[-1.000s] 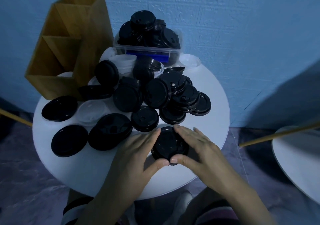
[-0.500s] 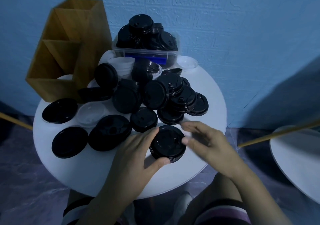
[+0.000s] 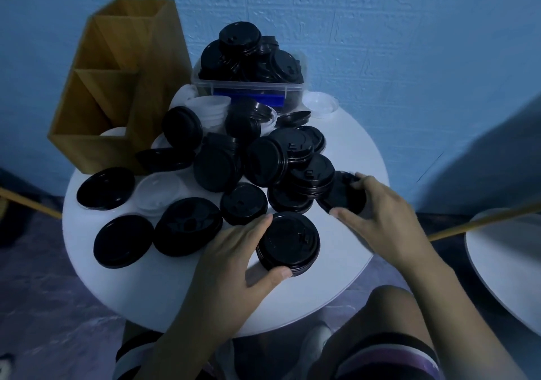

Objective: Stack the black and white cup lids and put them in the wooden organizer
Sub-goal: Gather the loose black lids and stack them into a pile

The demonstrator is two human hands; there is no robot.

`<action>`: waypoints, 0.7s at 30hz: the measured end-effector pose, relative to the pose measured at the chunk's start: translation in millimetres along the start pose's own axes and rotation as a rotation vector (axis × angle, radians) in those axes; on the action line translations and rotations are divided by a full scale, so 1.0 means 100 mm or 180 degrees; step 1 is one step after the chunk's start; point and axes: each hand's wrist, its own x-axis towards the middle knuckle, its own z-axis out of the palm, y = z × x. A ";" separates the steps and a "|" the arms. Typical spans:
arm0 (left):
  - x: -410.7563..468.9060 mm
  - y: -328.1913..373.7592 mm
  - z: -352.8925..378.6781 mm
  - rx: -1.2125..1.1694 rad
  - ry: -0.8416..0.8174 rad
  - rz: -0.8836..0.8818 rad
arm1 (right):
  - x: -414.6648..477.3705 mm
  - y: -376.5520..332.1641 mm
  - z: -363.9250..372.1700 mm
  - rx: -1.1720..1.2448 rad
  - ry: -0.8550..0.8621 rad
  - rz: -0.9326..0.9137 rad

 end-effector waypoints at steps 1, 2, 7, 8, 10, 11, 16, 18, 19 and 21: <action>0.00 0.00 -0.01 -0.0008 0.0002 0.0013 | -0.07 -0.03 -0.02 0.0001 -0.0046 0.0029; 0.00 0.00 -0.01 -0.0022 0.0001 0.0021 | -0.12 -0.04 -0.04 0.0018 -0.0091 0.0057; 0.00 0.00 -0.03 -0.0083 0.0037 0.0044 | -0.29 -0.10 -0.12 0.0696 -0.0156 0.0245; -0.01 0.00 -0.03 -0.0081 0.0046 0.0045 | -0.32 -0.09 -0.15 0.0834 -0.0173 0.0270; -0.02 0.00 -0.03 -0.0086 0.0055 0.0044 | -0.39 -0.08 -0.21 0.1105 -0.0274 0.0329; -0.02 0.00 -0.02 -0.0102 0.0040 0.0028 | -0.43 -0.09 -0.24 0.1216 -0.0326 0.0326; -0.03 0.00 -0.04 -0.0195 -0.0003 -0.0033 | -0.57 -0.29 -0.28 0.1922 -0.0500 0.0126; -0.03 0.01 -0.04 -0.0219 -0.0014 -0.0036 | -0.60 -0.36 -0.20 0.1933 -0.0579 0.0034; -0.03 0.02 -0.04 -0.0230 -0.0013 -0.0021 | -0.62 -0.39 -0.14 0.1882 -0.0612 -0.0013; -0.02 0.02 -0.04 -0.0276 -0.0026 -0.0006 | -0.66 -0.45 -0.01 0.1712 -0.0636 -0.0113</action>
